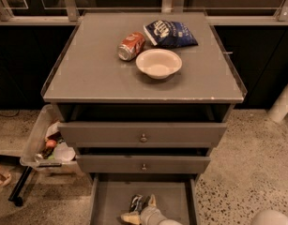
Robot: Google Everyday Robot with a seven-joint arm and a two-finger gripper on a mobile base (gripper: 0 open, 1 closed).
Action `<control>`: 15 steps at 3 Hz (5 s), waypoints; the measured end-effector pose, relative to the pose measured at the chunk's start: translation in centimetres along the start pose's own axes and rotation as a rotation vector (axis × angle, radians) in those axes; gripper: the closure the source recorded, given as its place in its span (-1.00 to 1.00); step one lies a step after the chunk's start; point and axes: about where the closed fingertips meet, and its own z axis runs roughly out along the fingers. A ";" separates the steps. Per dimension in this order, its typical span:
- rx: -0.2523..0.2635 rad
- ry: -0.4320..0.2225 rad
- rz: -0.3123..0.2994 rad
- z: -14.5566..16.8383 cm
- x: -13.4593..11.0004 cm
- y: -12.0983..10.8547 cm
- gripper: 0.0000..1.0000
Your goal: Pick redbull can from bottom drawer and place on counter
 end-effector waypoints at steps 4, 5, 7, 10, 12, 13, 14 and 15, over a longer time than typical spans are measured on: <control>0.128 0.127 -0.035 3.3 2.5 -0.8 -0.61; 0.128 0.127 -0.035 3.3 2.5 -0.8 -0.15; 0.128 0.127 -0.035 3.3 2.5 -0.8 0.79; 0.128 0.127 -0.036 3.1 2.1 -0.8 1.00; -0.022 0.239 -0.148 -9.2 3.1 -4.4 1.00; -0.071 0.277 -0.212 -17.0 1.1 -7.1 1.00; -0.092 0.279 -0.252 -18.6 -1.8 -8.0 1.00; -0.093 0.279 -0.253 -18.6 -1.8 -8.0 1.00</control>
Offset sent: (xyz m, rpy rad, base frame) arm 0.0190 0.0026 -0.0462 -0.1590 0.0809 -0.0704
